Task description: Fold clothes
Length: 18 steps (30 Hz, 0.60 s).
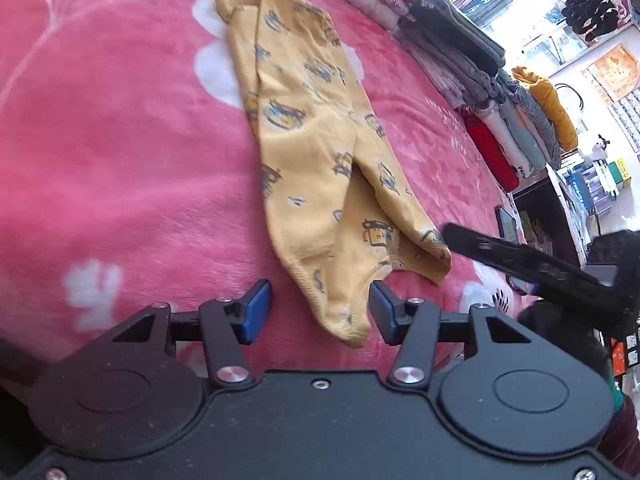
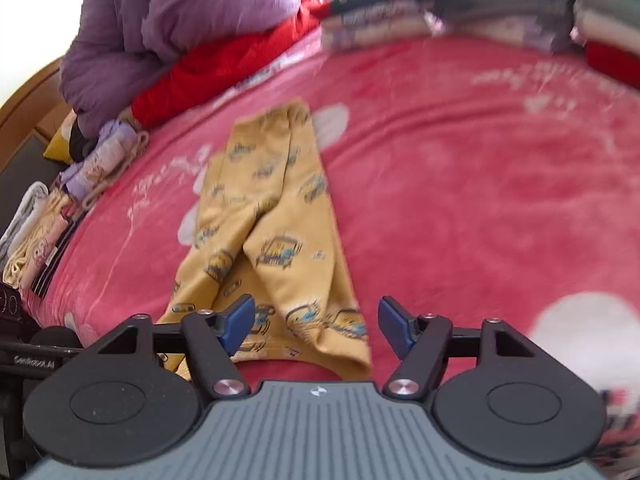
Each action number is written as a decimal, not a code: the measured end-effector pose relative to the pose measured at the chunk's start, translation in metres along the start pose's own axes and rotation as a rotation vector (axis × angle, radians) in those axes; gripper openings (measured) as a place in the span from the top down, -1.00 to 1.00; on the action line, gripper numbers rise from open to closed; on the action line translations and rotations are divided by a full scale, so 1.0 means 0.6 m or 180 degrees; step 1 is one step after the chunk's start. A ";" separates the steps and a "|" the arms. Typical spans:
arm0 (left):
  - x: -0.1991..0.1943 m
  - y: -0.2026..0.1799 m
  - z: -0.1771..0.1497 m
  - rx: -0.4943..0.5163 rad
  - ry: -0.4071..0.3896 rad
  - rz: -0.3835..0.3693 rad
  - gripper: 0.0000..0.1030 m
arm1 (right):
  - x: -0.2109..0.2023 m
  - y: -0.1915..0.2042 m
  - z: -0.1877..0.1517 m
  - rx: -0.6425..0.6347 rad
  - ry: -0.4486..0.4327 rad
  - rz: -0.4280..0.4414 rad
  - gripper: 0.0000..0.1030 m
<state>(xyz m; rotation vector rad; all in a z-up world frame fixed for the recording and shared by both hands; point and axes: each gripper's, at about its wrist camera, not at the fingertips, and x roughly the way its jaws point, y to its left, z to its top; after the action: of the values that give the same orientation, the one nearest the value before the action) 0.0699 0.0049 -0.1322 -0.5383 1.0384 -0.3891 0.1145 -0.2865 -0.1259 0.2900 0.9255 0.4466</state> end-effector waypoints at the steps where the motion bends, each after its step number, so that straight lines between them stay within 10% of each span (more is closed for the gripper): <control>1: 0.004 -0.006 0.000 0.0092 -0.0028 0.0088 0.34 | 0.017 0.002 -0.003 0.0023 0.0060 0.0015 0.35; 2: 0.008 -0.013 -0.001 0.0184 -0.0056 0.0176 0.92 | 0.027 0.004 -0.008 0.0044 0.0081 0.0017 0.52; 8: -0.101 -0.053 0.011 0.1230 -0.0718 0.0928 0.94 | -0.004 0.069 -0.020 0.0053 0.0028 0.0320 0.79; 12: -0.106 -0.029 0.007 0.1532 -0.0159 0.0851 0.93 | 0.000 0.109 -0.044 -0.0275 0.0434 0.0303 0.74; 13: -0.095 -0.025 -0.005 0.1696 0.0025 0.0931 0.87 | 0.002 0.112 -0.051 -0.0344 0.0539 0.0208 0.68; 15: -0.092 -0.022 -0.019 0.1961 0.0076 0.1147 0.03 | -0.007 0.106 -0.058 -0.0336 0.0576 0.0219 0.46; 18: -0.126 -0.003 -0.002 0.1695 -0.0116 0.0946 -0.10 | -0.034 0.080 -0.049 -0.0025 0.0430 0.0538 -0.04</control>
<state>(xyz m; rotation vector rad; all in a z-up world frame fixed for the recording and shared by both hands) 0.0343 0.0444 -0.0784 0.0856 0.9149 -0.3705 0.0679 -0.2532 -0.1078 0.3353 1.0348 0.6312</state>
